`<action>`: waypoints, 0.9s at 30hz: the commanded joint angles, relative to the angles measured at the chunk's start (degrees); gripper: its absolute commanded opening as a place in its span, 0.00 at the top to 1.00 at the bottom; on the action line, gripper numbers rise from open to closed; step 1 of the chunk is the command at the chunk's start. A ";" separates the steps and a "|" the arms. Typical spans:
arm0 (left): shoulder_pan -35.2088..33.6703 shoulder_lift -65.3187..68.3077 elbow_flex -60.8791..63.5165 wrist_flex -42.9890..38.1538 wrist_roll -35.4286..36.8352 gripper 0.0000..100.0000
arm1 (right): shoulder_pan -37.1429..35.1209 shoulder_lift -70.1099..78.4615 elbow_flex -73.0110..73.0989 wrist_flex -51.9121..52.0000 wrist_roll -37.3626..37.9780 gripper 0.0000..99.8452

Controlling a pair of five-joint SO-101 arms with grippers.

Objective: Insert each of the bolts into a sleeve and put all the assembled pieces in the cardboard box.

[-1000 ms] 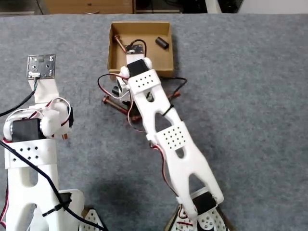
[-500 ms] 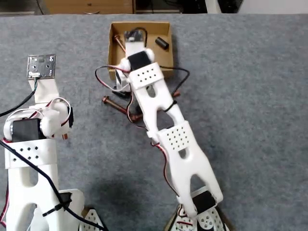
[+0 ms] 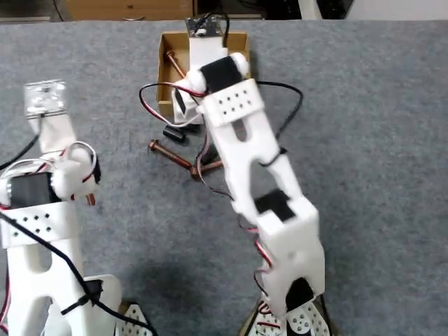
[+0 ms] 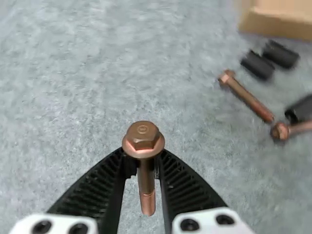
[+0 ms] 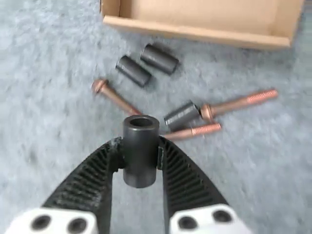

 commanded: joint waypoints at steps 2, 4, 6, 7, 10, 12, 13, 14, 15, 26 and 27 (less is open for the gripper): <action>-2.37 -1.63 -5.80 -0.70 3.34 0.98 | -0.84 -19.74 12.88 1.32 2.46 1.00; -2.37 -1.63 -7.82 -0.70 5.10 0.98 | -0.84 -26.68 18.77 1.14 3.87 1.00; -2.29 -1.63 -9.76 -0.70 6.59 0.98 | -0.84 -33.27 24.31 1.05 4.84 1.00; -2.20 -1.63 -10.73 -0.70 7.12 0.98 | -0.84 -36.44 26.86 0.97 5.45 1.00; -2.11 -1.63 -13.19 -0.70 7.56 0.98 | -0.75 -45.49 34.68 -1.14 8.09 1.00; -1.14 -1.45 -14.07 -1.23 7.65 0.98 | -0.57 -51.65 41.01 -4.75 9.93 1.00; -0.26 -1.63 -13.89 -2.02 7.65 0.98 | -0.66 -54.90 44.35 -6.95 10.73 1.00; 0.44 -1.63 -13.89 -2.55 7.56 0.98 | -0.66 -58.24 48.04 -9.14 11.60 1.00; 1.05 -1.63 -13.98 -3.08 7.65 0.98 | -0.75 -61.76 52.00 -11.78 12.48 1.00; 10.73 -2.24 -12.57 -10.11 7.38 0.98 | -0.75 -105.10 103.96 -50.64 15.21 1.00; 11.87 -3.12 -13.10 -10.02 7.38 0.98 | -0.75 -109.14 107.91 -53.98 15.21 1.00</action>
